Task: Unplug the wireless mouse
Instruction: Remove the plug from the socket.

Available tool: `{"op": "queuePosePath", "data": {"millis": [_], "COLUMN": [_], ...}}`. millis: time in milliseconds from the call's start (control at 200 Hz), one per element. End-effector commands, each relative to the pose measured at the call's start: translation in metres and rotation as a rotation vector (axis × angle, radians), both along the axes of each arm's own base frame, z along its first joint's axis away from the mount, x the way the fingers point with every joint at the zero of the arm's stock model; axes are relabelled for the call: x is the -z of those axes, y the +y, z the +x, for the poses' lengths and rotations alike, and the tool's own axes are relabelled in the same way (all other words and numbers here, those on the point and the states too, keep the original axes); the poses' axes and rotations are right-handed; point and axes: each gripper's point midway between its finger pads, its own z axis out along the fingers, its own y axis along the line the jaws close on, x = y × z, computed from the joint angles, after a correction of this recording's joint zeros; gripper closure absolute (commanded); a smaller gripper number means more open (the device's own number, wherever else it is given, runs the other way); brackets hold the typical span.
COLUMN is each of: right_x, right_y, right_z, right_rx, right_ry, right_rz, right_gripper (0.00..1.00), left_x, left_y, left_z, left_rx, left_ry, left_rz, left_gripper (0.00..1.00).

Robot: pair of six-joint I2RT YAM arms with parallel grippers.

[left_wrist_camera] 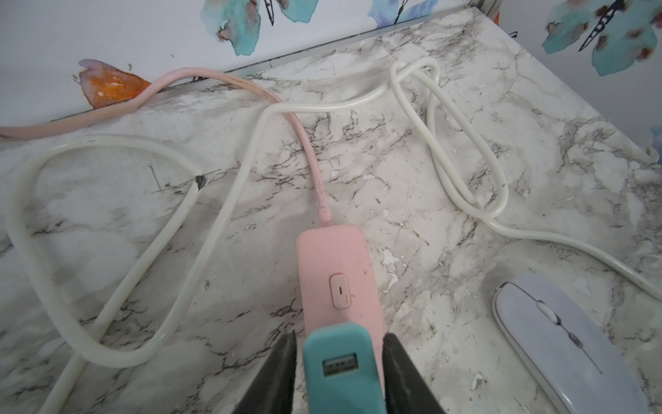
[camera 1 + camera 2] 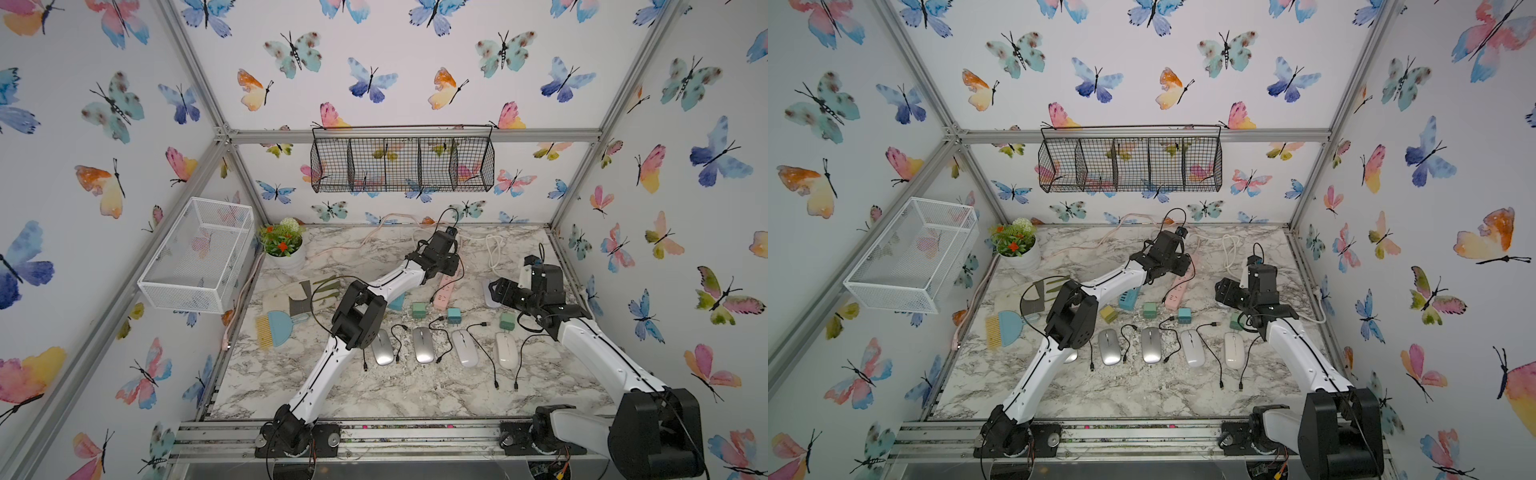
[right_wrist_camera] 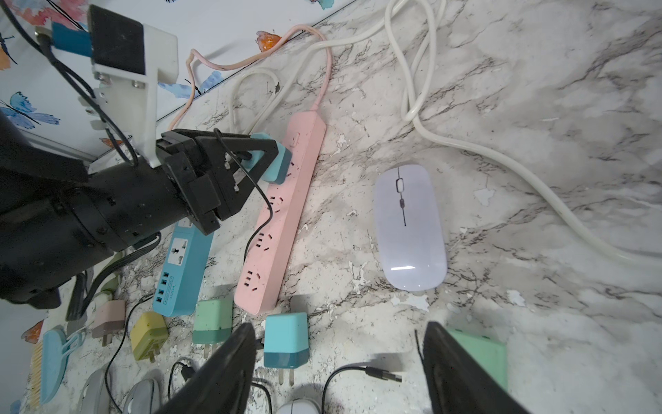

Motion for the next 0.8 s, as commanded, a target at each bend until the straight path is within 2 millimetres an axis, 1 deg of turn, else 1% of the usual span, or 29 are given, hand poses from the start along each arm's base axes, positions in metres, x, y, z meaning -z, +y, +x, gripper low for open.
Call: {"op": "queuePosePath", "data": {"millis": [0, 50, 160, 200, 260, 400, 526, 666, 796], "right_x": [0.006, 0.006, 0.007, 0.008, 0.009, 0.019, 0.033, 0.046, 0.058], "right_y": [0.005, 0.005, 0.007, 0.009, 0.013, 0.032, 0.056, 0.088, 0.105], "right_z": [0.0, 0.001, 0.001, 0.003, 0.006, 0.021, 0.037, 0.058, 0.08], "right_rx": [-0.01, -0.011, -0.012, -0.014, -0.021, -0.055, -0.095, -0.143, -0.138], "right_ry": [0.011, 0.011, 0.013, 0.011, 0.012, 0.024, 0.048, 0.056, 0.063], "right_rz": [0.021, 0.026, 0.041, 0.053, 0.081, 0.181, 0.243, 0.289, 0.337], "right_gripper": [0.25, 0.25, 0.26, 0.26, 0.27, 0.31, 0.33, 0.34, 0.34], "left_x": [0.015, 0.016, 0.017, 0.015, 0.008, -0.009, -0.014, -0.006, 0.009], "left_y": [-0.001, -0.001, 0.0, 0.001, 0.002, 0.004, 0.013, 0.028, 0.045], "left_z": [-0.004, -0.006, -0.008, -0.009, -0.009, -0.007, 0.0, 0.006, 0.011], "left_rx": [0.012, 0.016, 0.019, 0.018, 0.021, 0.045, 0.052, 0.032, -0.008], "left_ry": [0.025, 0.028, 0.041, 0.05, 0.068, 0.156, 0.252, 0.344, 0.383], "left_rz": [0.02, 0.019, 0.013, 0.004, -0.037, -0.193, -0.316, -0.411, -0.431], "left_gripper": [0.66, 0.69, 0.79, 0.83, 0.88, 0.96, 0.99, 1.0, 1.0]}}
